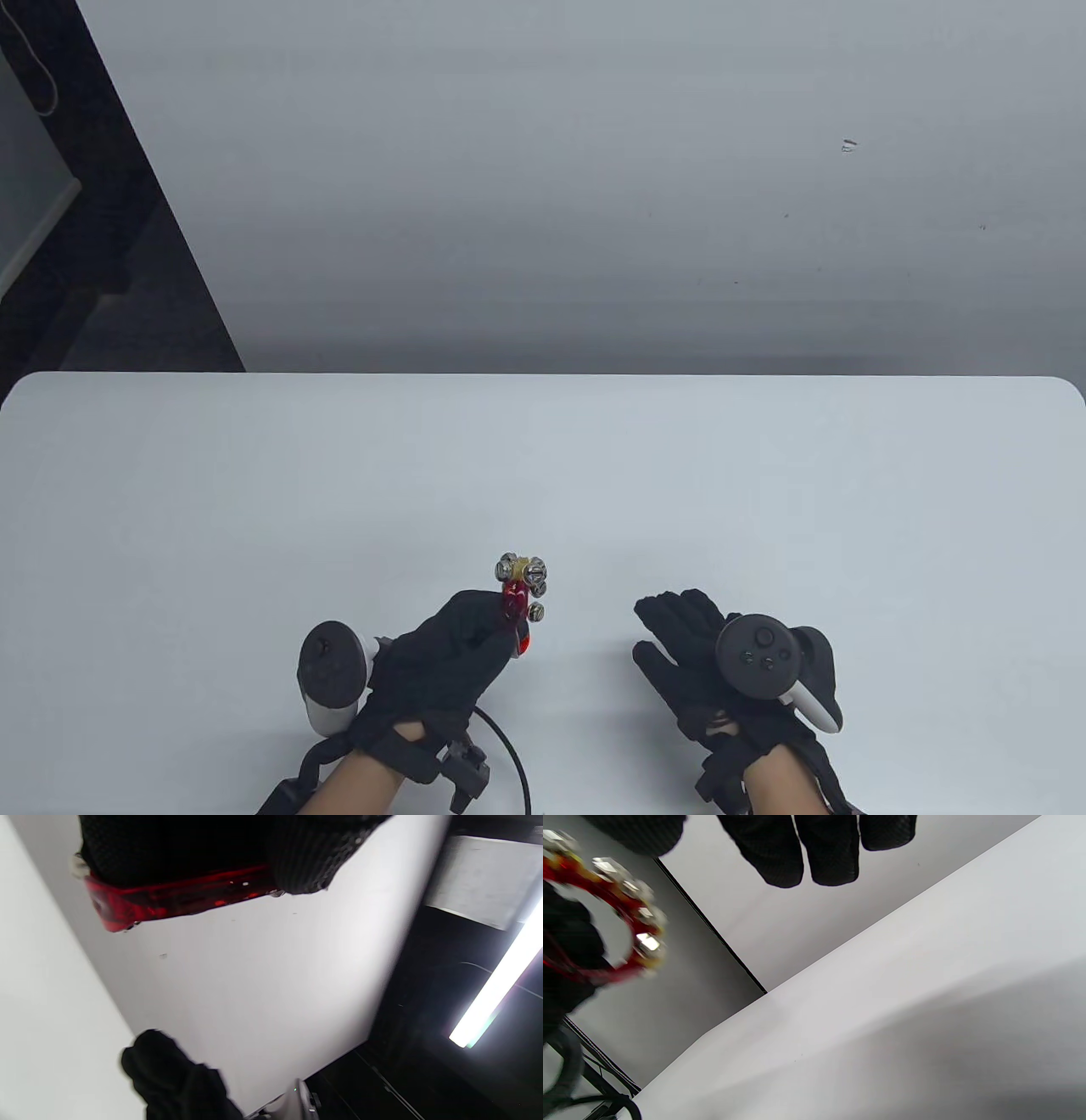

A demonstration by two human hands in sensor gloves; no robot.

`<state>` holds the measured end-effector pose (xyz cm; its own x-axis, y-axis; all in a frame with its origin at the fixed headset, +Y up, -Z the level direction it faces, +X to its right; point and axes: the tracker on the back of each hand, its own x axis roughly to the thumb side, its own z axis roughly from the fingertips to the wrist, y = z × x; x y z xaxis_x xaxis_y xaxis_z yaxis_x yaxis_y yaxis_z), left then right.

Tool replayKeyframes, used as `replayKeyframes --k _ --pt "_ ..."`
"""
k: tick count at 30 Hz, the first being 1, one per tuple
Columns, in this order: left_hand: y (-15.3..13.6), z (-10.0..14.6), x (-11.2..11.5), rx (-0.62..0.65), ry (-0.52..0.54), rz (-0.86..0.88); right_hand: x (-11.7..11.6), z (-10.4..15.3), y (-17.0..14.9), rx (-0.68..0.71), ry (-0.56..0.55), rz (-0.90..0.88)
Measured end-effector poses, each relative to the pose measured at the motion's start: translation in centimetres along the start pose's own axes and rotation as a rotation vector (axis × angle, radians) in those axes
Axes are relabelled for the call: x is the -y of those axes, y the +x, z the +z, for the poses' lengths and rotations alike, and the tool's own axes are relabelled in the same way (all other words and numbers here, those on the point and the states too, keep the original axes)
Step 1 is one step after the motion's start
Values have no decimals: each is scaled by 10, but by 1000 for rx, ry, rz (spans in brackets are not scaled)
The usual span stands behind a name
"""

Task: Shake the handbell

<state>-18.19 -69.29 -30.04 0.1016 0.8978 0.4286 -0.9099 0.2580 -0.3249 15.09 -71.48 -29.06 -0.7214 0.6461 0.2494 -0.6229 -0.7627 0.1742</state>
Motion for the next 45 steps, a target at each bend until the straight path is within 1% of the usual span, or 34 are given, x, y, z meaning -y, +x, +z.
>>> replayKeyframes --k 1,2,6,12,19,22,26,29,35,39,42,45 --pt "-9 0 0 -50 -29 -32 0 0 0 -2 0 -1" --pt "-14 -1 -1 -58 -52 -61 0 0 0 -3 1 -2" --pt "-17 -5 0 -68 -49 -58 0 0 -1 -7 -1 -7" --pt "-18 -5 3 -69 -68 -106 0 0 -1 -8 0 -11" --pt "1 -9 9 14 -48 -141 3 1 -2 -11 -10 -24" --pt "6 -16 15 12 -48 -184 6 2 -3 -7 -17 -35" --pt "5 -30 28 -33 -109 -299 10 3 -5 -1 -27 -49" --pt "-3 -44 42 -89 -156 -395 11 4 -7 -5 -27 -60" --pt "-22 -65 78 -183 -294 -804 11 3 -12 -20 -21 -72" --pt "-35 -72 98 -249 -373 -1000 10 2 -12 -22 -15 -72" --pt "-45 -75 111 -294 -421 -1092 10 2 -12 -22 -13 -73" --pt "-49 -76 119 -305 -436 -1169 11 2 -11 -22 -13 -76"
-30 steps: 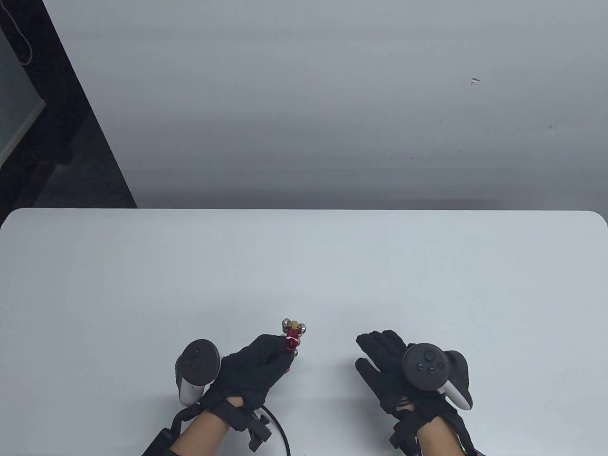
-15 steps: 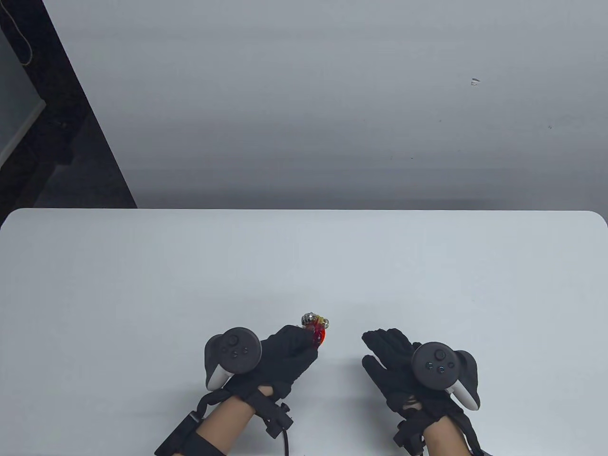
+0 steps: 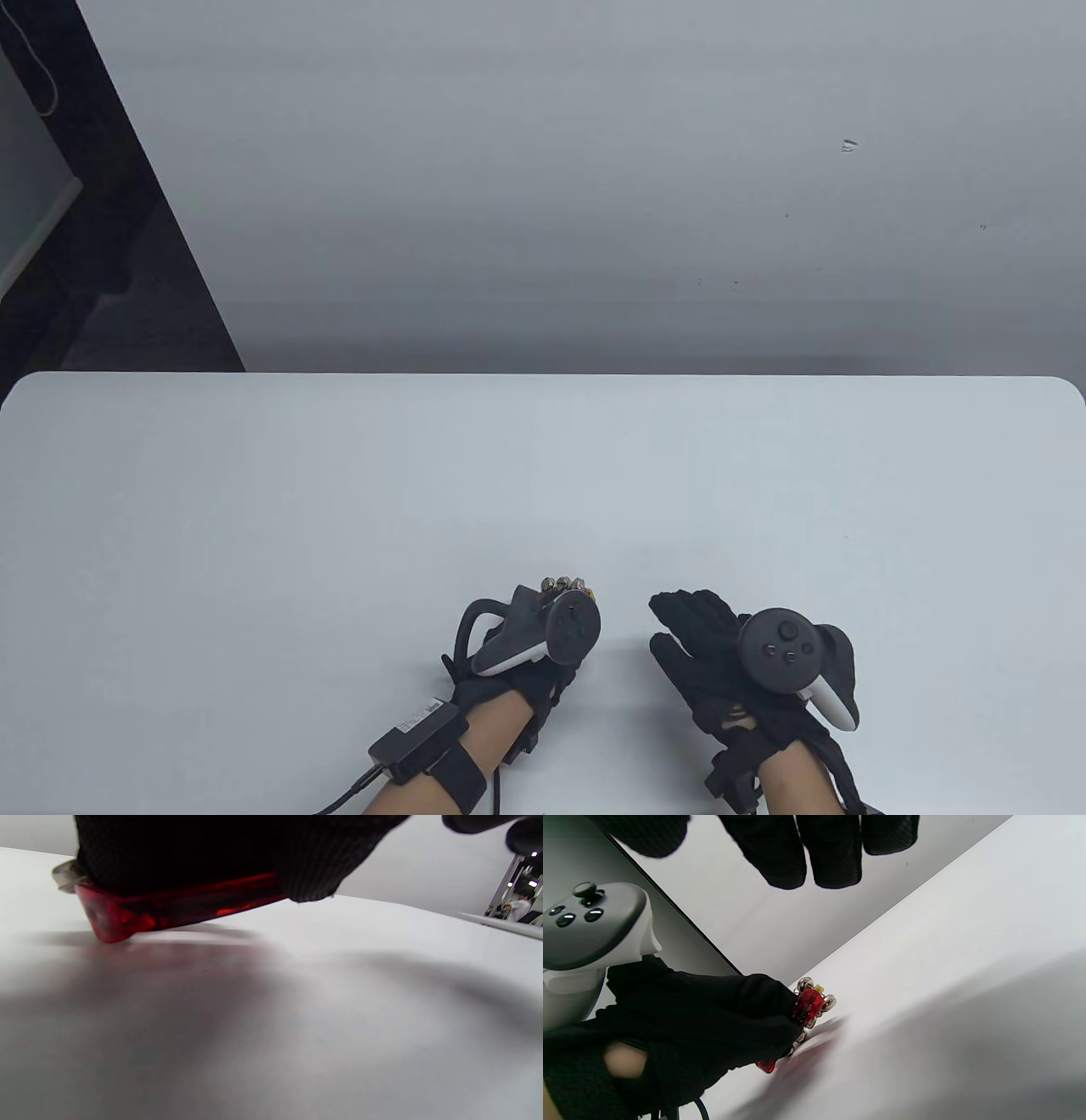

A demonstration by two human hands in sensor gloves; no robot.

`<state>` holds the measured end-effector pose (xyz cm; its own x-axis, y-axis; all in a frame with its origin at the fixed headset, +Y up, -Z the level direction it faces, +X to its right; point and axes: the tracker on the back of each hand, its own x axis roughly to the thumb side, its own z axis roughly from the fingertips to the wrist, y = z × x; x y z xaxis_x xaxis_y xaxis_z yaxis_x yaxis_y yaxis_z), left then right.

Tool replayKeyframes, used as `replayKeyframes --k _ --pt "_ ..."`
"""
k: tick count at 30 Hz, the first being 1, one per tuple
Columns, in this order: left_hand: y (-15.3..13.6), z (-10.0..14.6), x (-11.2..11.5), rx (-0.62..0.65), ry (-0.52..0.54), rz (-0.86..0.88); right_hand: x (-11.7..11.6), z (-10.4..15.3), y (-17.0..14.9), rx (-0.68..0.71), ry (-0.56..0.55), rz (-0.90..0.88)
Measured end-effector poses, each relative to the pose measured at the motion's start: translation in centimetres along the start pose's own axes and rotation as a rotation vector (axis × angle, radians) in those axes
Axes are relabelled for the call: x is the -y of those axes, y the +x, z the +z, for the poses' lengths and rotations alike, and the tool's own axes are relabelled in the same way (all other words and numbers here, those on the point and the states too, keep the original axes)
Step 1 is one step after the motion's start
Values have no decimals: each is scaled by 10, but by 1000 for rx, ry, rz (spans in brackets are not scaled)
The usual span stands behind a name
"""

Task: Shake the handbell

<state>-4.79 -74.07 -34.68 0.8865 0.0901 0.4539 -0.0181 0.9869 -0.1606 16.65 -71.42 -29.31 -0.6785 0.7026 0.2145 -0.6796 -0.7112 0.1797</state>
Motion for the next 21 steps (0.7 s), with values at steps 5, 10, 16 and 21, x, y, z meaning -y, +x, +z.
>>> replayKeyframes --k 5,10,16,21 --pt "9 -4 7 -26 -11 -92 -1 -1 0 1 7 2" --pt "15 -4 15 -35 -62 -154 -1 -1 0 -4 10 0" --pt "-3 18 -9 -20 65 50 0 0 0 -10 8 -6" --pt "-43 74 -64 24 370 227 7 5 7 20 -32 30"
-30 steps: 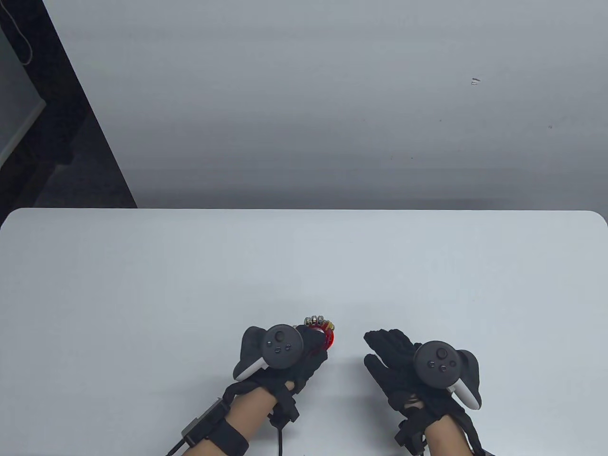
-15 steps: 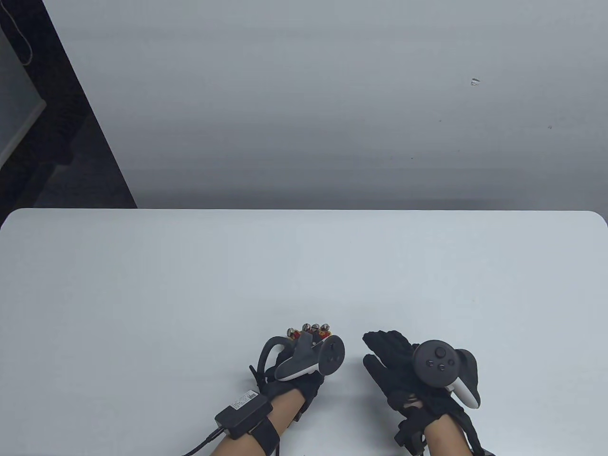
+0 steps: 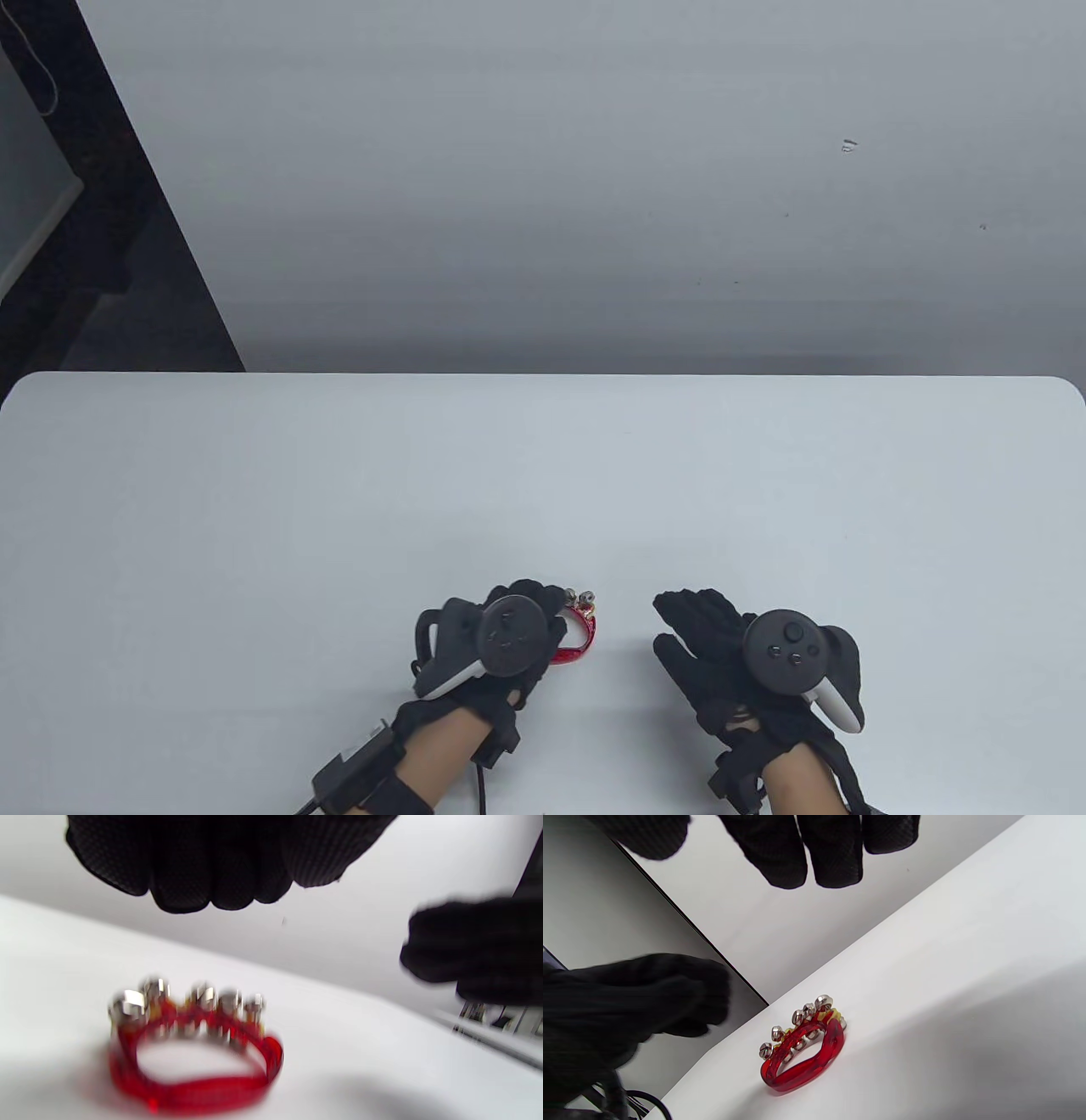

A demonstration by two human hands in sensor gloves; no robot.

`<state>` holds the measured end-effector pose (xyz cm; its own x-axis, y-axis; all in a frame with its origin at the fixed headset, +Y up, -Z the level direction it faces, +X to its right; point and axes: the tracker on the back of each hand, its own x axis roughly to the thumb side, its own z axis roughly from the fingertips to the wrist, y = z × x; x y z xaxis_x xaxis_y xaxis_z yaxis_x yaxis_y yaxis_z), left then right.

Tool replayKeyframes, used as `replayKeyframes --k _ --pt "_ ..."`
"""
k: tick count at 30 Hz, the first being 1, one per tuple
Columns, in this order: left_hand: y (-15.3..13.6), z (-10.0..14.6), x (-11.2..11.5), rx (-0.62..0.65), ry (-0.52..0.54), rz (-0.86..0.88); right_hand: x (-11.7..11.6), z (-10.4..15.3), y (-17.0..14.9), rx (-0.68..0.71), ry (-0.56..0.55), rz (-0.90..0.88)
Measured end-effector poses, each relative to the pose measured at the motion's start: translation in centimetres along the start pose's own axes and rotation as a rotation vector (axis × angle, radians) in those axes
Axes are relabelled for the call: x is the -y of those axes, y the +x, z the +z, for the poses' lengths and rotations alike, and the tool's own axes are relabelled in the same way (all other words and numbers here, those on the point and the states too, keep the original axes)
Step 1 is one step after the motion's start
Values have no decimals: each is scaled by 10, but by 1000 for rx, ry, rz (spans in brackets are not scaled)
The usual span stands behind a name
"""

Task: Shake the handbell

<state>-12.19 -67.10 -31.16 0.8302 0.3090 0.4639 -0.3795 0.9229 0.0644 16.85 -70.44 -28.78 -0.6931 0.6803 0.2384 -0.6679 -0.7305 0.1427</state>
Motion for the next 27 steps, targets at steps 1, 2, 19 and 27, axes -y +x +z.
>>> replayKeyframes --k 1,2,19,27 --pt "-4 9 -15 7 57 9 2 1 3 12 -18 23" --pt "-8 17 -26 16 97 15 3 2 5 20 -30 43" --pt "-54 69 -36 -20 33 3 -10 -5 11 -16 -1 412" --pt "-55 70 -32 -6 19 4 -12 -6 10 -4 26 358"
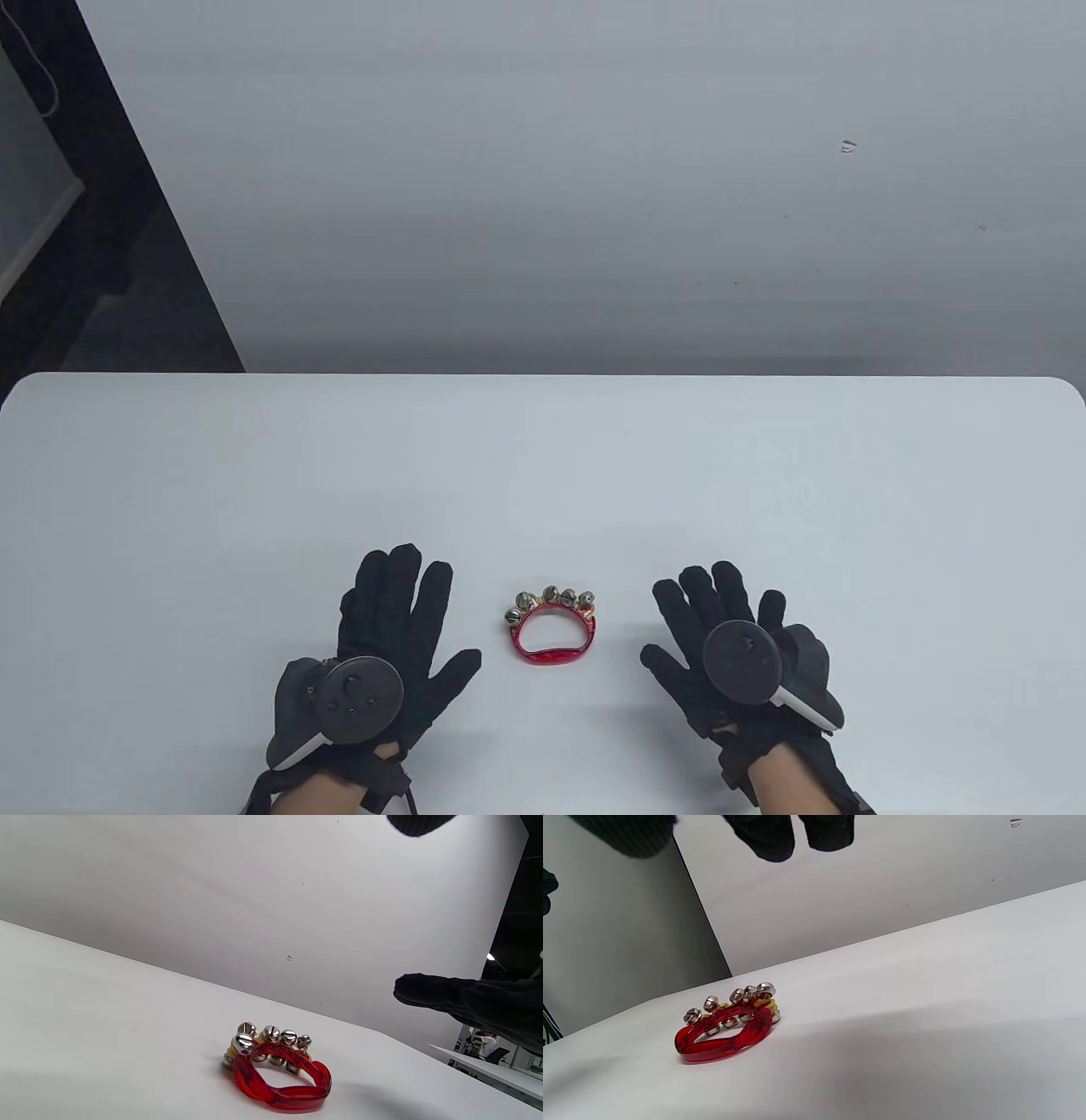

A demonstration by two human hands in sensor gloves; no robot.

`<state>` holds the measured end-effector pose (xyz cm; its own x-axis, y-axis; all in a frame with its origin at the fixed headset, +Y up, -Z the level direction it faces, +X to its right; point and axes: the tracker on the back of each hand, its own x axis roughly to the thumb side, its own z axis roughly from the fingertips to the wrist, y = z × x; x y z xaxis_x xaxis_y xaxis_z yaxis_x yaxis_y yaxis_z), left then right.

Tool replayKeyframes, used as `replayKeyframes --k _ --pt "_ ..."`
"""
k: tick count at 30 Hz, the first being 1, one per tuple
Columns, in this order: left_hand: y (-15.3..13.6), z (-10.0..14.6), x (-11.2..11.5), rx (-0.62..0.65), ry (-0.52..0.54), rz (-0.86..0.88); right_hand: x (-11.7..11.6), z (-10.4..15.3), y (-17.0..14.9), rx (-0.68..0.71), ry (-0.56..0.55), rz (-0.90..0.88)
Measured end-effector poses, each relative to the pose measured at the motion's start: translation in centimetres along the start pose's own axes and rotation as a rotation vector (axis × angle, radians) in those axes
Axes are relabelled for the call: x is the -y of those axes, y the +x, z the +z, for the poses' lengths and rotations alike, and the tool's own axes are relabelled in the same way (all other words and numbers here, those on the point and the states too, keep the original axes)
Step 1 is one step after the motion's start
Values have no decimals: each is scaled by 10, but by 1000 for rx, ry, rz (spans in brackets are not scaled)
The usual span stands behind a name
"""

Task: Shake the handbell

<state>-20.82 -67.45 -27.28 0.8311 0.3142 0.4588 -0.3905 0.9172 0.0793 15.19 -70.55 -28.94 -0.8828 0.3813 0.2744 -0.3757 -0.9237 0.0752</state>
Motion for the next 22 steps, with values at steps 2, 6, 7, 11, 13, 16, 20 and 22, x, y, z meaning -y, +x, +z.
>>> replayKeyframes --k 2,6,7,11,13,16,20,22 --pt "-1 0 2 -7 -15 5 0 0 0 5 -4 -5" --pt "-5 -1 5 -23 -32 7 -1 -1 0 15 1 -20" --pt "-5 -1 6 -23 -33 11 -1 -1 0 17 2 -23" --pt "-6 -2 8 -29 -43 8 -2 -2 -1 18 10 -42" --pt "-6 -2 8 -26 -44 11 -2 -2 -1 17 12 -47" --pt "-5 -2 9 -26 -56 9 -1 -2 -2 16 11 -59" --pt "-5 -2 10 -23 -59 11 -2 -2 -2 19 13 -67" --pt "-5 -2 11 -22 -62 14 -3 -3 -2 18 20 -68"
